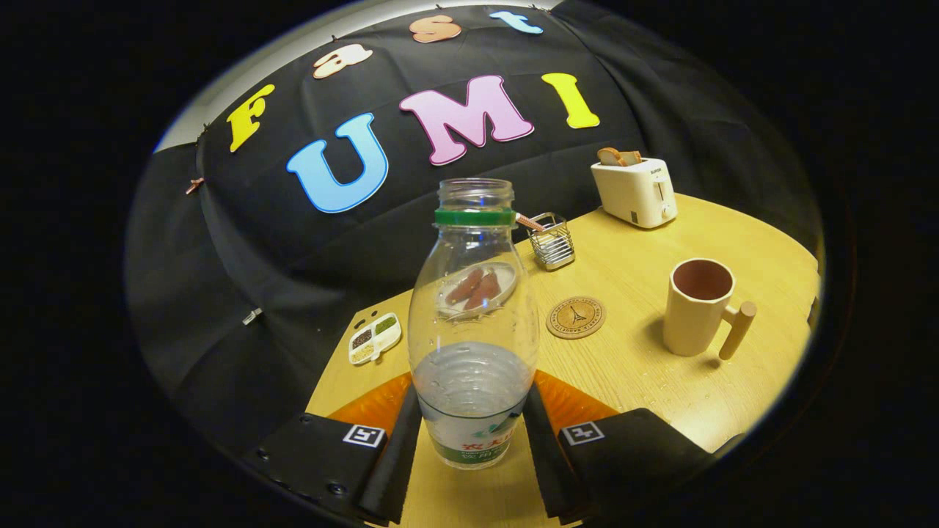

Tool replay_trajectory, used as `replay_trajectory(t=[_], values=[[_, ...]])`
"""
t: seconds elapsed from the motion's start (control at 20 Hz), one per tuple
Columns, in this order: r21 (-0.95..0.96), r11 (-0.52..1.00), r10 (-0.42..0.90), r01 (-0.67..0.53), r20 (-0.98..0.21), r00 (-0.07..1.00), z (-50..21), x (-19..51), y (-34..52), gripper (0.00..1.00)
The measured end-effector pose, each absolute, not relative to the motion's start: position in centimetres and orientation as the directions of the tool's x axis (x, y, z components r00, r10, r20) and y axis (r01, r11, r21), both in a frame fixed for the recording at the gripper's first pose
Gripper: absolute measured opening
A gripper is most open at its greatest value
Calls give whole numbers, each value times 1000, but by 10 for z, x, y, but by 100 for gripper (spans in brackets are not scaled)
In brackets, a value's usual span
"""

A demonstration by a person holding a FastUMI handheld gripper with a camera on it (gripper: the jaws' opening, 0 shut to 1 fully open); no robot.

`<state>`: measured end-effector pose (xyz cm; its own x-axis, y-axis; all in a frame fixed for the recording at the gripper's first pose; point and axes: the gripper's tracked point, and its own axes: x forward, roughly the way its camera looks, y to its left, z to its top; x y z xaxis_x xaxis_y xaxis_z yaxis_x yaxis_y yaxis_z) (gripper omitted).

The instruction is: Take the bottle from table, then pour the juice into the cup, finally place the bottle on the coaster

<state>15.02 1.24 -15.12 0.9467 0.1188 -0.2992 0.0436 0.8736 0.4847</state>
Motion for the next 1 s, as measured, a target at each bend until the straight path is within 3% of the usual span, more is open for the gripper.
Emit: replay_trajectory(t=[0.5,1.0], values=[[652,758,228,-4,-260,938,-133,162,-6,72],[834,530,208,155,-305,929,-162,183,-50,72]])
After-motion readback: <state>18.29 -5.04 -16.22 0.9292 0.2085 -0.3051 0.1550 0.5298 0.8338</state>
